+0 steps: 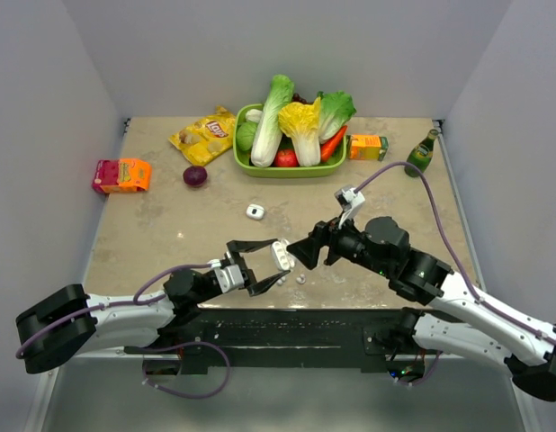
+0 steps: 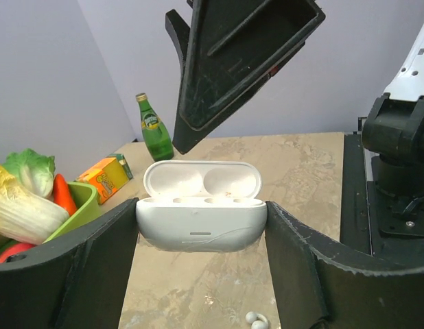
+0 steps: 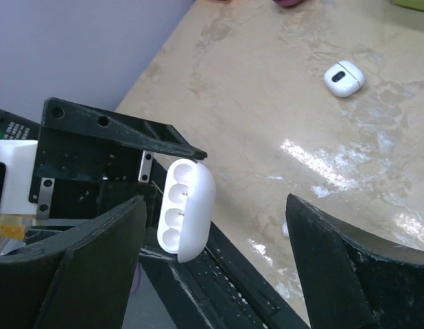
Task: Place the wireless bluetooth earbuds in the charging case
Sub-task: Open the charging case, then adjust the charging case.
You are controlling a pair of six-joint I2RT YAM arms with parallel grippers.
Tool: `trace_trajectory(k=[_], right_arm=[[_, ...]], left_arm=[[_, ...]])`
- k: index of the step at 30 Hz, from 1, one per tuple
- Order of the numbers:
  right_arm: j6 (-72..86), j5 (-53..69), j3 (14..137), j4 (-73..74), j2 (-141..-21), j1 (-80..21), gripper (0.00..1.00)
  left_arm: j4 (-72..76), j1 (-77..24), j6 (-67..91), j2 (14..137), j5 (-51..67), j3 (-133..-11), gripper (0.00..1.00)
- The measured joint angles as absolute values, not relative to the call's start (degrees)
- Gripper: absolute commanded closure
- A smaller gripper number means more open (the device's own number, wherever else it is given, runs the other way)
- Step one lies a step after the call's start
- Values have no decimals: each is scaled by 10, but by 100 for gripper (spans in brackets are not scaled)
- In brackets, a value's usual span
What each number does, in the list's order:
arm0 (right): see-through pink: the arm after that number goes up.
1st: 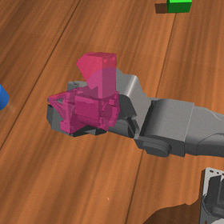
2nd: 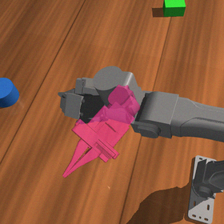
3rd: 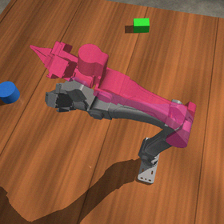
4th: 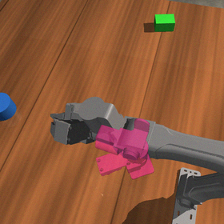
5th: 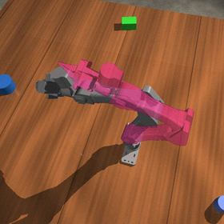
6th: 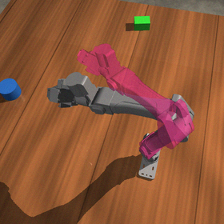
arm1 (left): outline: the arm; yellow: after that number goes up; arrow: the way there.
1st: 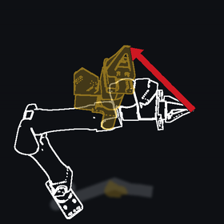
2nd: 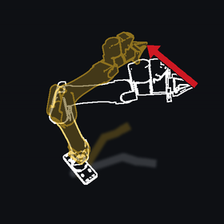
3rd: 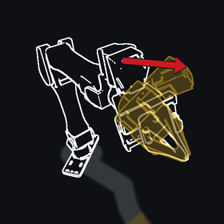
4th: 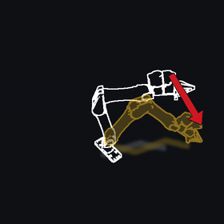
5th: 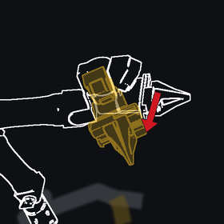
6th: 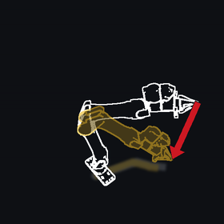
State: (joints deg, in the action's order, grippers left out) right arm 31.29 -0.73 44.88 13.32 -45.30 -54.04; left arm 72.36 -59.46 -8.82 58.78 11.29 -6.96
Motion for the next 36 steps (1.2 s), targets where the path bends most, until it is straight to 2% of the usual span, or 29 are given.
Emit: trace_trajectory(k=[12, 17, 26, 36], right_arm=[[354, 27, 436, 71, -510, -540, 32], [357, 25, 432, 70, -510, -540, 36], [364, 21, 426, 69, -502, -540, 53], [366, 27, 420, 55, -502, -540, 64]], left_arm=[[724, -601, -101, 588, 95, -70, 100], [724, -602, -102, 583, 93, -70, 100], [723, -605, -106, 570, 86, -70, 100], [723, -605, -107, 572, 83, -70, 100]])
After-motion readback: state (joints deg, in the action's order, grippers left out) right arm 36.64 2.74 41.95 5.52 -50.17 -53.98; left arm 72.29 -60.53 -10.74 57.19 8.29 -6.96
